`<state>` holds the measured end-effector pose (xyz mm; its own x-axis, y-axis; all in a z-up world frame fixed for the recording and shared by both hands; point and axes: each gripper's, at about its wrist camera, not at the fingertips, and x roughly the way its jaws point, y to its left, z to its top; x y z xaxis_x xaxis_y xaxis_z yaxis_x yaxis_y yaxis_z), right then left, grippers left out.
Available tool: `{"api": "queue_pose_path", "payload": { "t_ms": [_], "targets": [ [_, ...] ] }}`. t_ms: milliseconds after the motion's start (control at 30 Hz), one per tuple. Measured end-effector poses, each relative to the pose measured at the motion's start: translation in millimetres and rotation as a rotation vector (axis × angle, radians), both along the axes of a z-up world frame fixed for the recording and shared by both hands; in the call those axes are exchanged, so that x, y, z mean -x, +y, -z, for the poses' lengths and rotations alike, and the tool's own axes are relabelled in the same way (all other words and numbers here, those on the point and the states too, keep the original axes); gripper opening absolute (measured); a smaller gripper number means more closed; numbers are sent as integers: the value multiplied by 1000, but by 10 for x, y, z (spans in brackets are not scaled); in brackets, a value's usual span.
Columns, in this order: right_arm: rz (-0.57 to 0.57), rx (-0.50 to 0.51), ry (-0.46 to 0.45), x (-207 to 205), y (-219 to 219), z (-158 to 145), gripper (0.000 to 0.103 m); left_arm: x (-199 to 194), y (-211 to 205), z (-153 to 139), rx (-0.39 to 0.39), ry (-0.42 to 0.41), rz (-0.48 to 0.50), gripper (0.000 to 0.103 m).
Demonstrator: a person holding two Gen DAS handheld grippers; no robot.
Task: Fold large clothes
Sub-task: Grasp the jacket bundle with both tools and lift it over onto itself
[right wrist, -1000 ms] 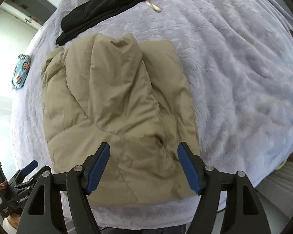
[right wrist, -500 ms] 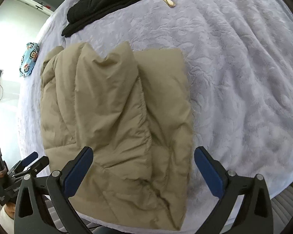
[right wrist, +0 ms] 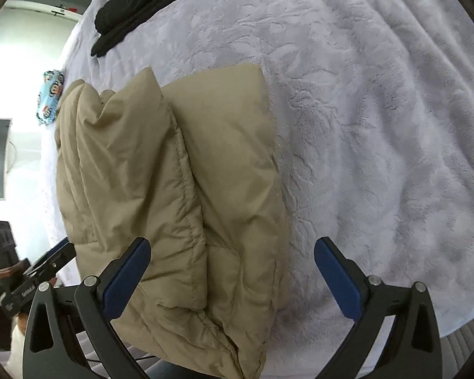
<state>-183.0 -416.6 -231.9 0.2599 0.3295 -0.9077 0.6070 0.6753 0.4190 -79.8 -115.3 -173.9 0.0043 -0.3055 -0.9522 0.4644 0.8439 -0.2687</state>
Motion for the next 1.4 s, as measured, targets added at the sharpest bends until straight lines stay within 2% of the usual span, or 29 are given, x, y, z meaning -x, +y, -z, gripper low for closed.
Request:
{"api": "queue_pose_path", "payload": {
  "t_ms": [67, 133, 200, 267, 333, 567, 767, 867, 933, 1000, 1033, 1100, 1267, 1400],
  "targets": [
    [4, -74, -53, -24, -47, 21, 103, -72, 7, 42, 78, 58, -5, 103],
    [-27, -150, -95, -92, -50, 61, 103, -136, 0, 126, 124, 102, -3, 103],
    [-70, -155, -84, -172, -14, 123, 103, -178, -20, 210, 132, 110, 19, 103],
    [-122, -113, -32, -270, -13, 250, 103, -240, -27, 286, 146, 127, 34, 103],
    [-141, -121, -16, -326, -42, 371, 103, -326, -9, 392, 193, 171, 32, 103],
    [-125, -283, -99, -557, -148, 636, 103, -517, 28, 765, 311, 311, -58, 103],
    [-67, -392, -87, -710, -161, 944, 103, -566, -129, 1017, 353, 388, -90, 103],
    [-26, -411, -91, -714, -137, 945, 103, -519, -213, 937, 337, 358, -76, 102],
    [0, -435, -106, -698, -103, 921, 98, -469, -247, 814, 339, 318, -54, 93],
    [15, -454, -113, -703, -79, 889, 79, -465, -223, 712, 353, 303, -50, 84],
    [24, -465, -124, -698, -81, 848, 74, -474, -206, 646, 368, 301, -52, 79],
    [23, -478, -149, -653, -93, 760, 62, -491, -196, 522, 384, 285, -45, 77],
    [-20, -459, -210, -795, 49, 483, 57, -631, -178, 191, 437, 225, -16, 77],
    [-34, -434, -259, -1062, 229, 288, 57, -907, 41, -113, 471, 171, -27, 77]
  ]
}}
